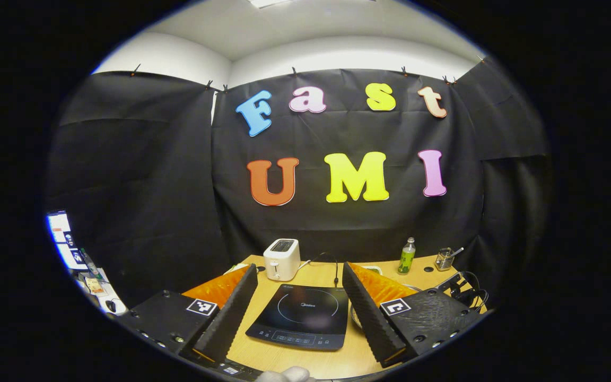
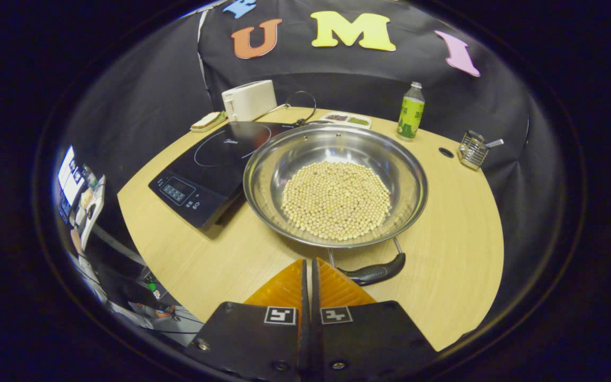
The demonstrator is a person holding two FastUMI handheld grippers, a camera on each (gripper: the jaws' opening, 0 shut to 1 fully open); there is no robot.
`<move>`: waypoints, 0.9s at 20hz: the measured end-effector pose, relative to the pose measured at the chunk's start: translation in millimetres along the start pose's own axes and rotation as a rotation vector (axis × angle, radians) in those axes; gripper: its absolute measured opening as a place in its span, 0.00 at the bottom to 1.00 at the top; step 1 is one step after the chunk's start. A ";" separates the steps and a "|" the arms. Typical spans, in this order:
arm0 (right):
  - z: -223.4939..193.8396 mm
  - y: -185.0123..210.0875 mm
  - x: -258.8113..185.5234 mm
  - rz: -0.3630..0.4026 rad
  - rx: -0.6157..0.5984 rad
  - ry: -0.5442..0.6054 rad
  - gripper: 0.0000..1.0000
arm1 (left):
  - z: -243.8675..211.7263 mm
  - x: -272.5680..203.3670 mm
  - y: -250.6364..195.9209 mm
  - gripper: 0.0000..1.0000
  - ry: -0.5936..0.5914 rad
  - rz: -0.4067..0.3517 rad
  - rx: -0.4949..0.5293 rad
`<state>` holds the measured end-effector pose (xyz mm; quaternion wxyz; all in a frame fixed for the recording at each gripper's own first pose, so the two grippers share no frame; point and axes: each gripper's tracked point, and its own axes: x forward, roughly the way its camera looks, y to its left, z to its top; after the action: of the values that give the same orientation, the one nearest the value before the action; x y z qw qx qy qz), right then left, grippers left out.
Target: First push the handle of the pot to place it horizontally, then grasp the pot with both hands and set it on the induction cooktop.
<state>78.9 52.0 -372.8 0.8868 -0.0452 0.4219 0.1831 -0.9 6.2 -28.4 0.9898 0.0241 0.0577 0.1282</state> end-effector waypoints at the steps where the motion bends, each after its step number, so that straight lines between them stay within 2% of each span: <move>1: 0.0 -2.6 1.3 0.014 0.002 0.004 0.01 | -0.3 -0.1 -0.5 0.96 0.002 0.013 0.000; 4: -2.0 -6.7 0.5 0.044 -0.018 0.014 0.04 | 0.1 0.4 -0.4 0.96 0.008 0.058 -0.014; 5: -3.3 -11.2 -0.7 0.048 -0.026 0.018 0.00 | -0.2 -0.4 -1.4 0.97 0.010 0.070 -0.018; 7: -5.8 -20.3 -2.5 0.056 -0.035 0.028 0.01 | -0.7 -2.0 -2.8 0.97 0.009 0.093 -0.018; 8: -5.8 -25.3 -3.0 0.059 -0.038 0.030 0.04 | 0.0 -1.7 -3.7 0.97 0.010 0.106 -0.018; 12: -4.6 -46.8 -5.0 0.062 -0.066 0.037 0.00 | -0.5 -4.7 -9.6 0.97 0.012 0.145 -0.029; 18: 2.9 -83.0 -1.9 0.045 -0.090 0.030 0.04 | -2.5 -6.8 -20.9 0.97 0.015 0.189 -0.023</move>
<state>110.1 -25.0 -375.7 0.8732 -0.0785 0.4272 0.2210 -2.5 -15.7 -31.5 0.9730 0.0173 0.0610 0.2220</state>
